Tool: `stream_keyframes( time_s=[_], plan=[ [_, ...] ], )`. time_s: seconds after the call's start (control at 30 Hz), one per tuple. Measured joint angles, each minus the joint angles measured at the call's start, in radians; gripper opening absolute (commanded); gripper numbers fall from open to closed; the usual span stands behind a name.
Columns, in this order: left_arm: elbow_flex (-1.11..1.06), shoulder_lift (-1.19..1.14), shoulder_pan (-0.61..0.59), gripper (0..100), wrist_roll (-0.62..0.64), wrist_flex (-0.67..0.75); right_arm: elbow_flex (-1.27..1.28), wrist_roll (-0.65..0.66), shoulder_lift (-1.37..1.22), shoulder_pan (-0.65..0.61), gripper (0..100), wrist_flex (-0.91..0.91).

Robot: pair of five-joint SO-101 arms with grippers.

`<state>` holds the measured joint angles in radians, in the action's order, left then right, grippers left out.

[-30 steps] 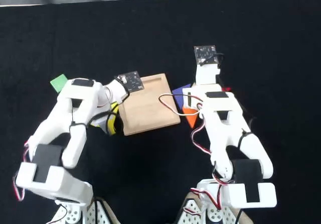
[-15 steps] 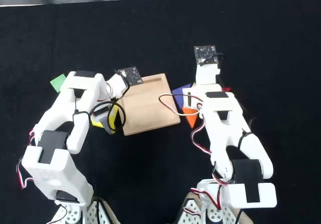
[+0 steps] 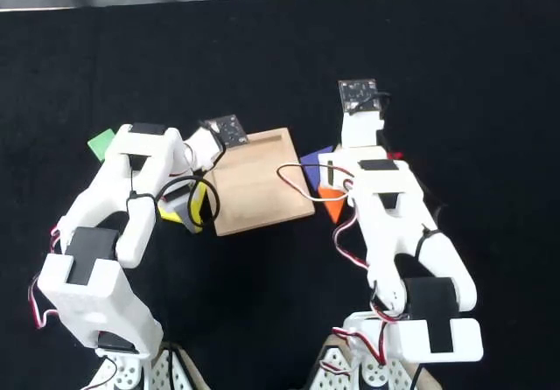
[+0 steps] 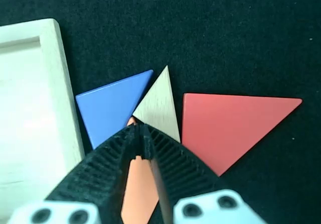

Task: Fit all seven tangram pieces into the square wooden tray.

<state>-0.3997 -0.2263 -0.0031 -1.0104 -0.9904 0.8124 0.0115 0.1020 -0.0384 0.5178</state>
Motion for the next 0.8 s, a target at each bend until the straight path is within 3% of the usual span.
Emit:
stream_keyframes(
  time_s=[0.23,0.43,0.8],
  plan=[
    [0.0,0.0,0.0,34,0.02,0.006,0.0,0.0,0.0,0.0,1.5,0.0],
    [0.0,0.002,0.003,21,0.021,0.003,0.0,0.0,0.0,0.0,1.5,0.0],
    [0.0,0.003,0.003,21,0.021,0.003,0.0,0.0,0.0,0.0,1.5,0.0]
  ],
)
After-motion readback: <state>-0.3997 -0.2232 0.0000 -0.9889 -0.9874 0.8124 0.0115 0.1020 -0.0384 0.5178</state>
